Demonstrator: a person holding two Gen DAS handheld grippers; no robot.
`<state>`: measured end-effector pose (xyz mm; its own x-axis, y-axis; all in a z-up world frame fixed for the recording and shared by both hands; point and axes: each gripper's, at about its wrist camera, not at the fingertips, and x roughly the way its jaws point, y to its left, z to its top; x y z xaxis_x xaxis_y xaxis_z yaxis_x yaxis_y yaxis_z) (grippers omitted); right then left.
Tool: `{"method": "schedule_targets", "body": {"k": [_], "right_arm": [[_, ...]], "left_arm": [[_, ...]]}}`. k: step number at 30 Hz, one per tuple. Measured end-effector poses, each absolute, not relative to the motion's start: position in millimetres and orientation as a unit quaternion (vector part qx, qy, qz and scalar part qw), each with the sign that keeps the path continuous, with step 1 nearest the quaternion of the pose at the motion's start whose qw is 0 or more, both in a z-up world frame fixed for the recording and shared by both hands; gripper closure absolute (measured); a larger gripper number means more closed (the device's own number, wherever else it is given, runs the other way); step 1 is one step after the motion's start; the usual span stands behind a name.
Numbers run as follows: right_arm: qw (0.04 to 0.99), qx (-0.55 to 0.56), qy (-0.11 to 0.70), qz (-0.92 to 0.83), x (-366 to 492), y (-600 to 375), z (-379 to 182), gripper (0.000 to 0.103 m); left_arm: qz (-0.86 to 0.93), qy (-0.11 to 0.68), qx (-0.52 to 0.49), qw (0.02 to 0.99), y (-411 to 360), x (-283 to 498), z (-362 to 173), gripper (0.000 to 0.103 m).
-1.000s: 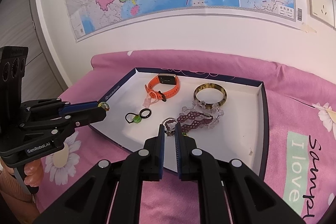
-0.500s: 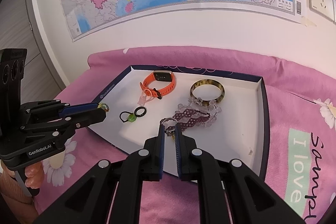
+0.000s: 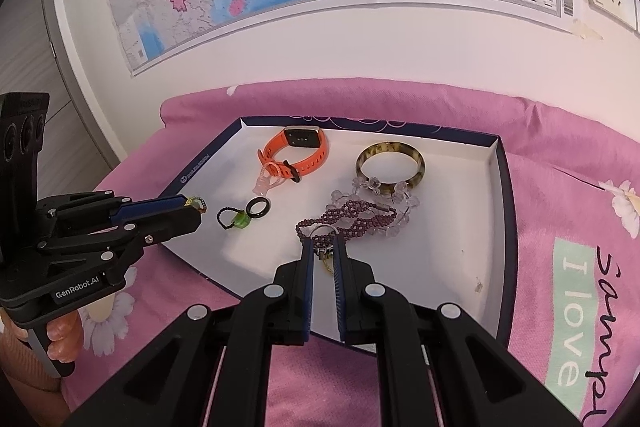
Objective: Organize jewelry
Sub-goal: 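Carry the charm into the box with the left tool while the right tool follows, then open both tools to release the green charm and silver ring into the box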
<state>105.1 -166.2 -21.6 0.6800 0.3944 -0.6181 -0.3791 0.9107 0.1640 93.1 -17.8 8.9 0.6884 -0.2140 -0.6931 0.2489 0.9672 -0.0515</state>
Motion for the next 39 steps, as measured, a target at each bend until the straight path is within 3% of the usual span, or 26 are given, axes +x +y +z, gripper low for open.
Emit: {"method": "schedule_targets", "body": {"k": [39], "right_arm": [[0.911, 0.010, 0.365, 0.190, 116.7, -165.3, -37.9, 0.094]], "left_arm": [[-0.104, 0.408, 0.021, 0.907, -14.4, 110.1, -17.7, 0.085]]}}
